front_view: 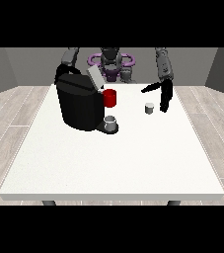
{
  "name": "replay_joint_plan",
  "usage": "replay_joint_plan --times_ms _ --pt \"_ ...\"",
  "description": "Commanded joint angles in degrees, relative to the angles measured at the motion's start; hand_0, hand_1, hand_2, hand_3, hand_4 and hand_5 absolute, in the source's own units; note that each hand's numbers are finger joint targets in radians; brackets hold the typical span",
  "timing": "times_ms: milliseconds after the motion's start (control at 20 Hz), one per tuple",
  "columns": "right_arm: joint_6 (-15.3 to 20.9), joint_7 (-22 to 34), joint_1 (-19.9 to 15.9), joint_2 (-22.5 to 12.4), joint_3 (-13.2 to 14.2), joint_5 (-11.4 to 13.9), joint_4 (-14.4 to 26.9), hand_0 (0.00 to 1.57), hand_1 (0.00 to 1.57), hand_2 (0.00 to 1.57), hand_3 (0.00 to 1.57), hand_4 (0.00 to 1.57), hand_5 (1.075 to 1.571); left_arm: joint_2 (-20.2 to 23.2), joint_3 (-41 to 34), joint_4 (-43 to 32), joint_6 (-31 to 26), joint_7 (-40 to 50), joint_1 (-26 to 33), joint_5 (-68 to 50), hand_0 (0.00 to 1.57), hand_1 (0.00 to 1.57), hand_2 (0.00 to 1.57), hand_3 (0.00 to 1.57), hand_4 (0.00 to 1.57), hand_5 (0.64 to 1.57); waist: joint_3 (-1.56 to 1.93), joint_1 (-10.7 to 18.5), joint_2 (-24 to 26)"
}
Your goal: Insert the coffee pod into the coffee machine and close the lid
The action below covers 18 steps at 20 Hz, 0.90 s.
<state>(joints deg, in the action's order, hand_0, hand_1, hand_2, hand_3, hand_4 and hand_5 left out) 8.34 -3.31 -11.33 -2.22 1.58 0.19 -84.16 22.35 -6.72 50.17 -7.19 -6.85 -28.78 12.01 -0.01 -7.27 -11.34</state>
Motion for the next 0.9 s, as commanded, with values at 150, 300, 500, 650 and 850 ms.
replay_joint_plan --times_ms 150,300,500,650,850 --pt "1.09 2.74 -0.89 -0.62 1.59 0.23 3.39 0.00 0.00 0.00 0.00 0.41 1.571 -1.60 1.84 -5.67 1.64 0.96 -0.39 4.60 0.65 0.65 0.72 0.35 0.00 1.571 0.00 1.25 3.04" --pt "1.96 3.14 -0.77 1.36 -3.13 3.23 -1.12 0.00 0.00 0.00 0.00 0.39 1.571 3.35 -0.92 -11.31 2.39 -4.22 -2.86 5.43 0.76 0.76 0.82 0.51 0.00 1.571 -0.04 -1.92 -1.86" --pt "1.68 4.93 -5.40 0.01 0.45 0.83 1.42 0.00 0.00 0.00 0.00 0.43 1.571 2.20 3.77 -10.84 3.59 -2.04 -3.47 10.84 0.58 0.58 0.72 0.47 0.00 1.571 -0.01 -0.41 -0.79" --pt "2.14 2.92 -2.22 1.91 -2.36 2.49 0.44 0.00 0.00 0.00 0.00 0.45 1.571 2.11 3.53 -13.80 6.26 -7.21 -3.57 12.50 0.54 0.54 0.69 0.44 0.00 1.571 -0.02 -1.83 -2.33" --pt "3.09 1.54 -2.86 1.76 -2.19 3.70 1.33 0.00 0.00 0.00 0.00 0.52 1.571 4.05 2.90 -15.52 7.65 -7.06 -6.62 14.43 0.67 0.67 0.81 0.55 0.00 1.571 -0.02 -1.85 -2.53"
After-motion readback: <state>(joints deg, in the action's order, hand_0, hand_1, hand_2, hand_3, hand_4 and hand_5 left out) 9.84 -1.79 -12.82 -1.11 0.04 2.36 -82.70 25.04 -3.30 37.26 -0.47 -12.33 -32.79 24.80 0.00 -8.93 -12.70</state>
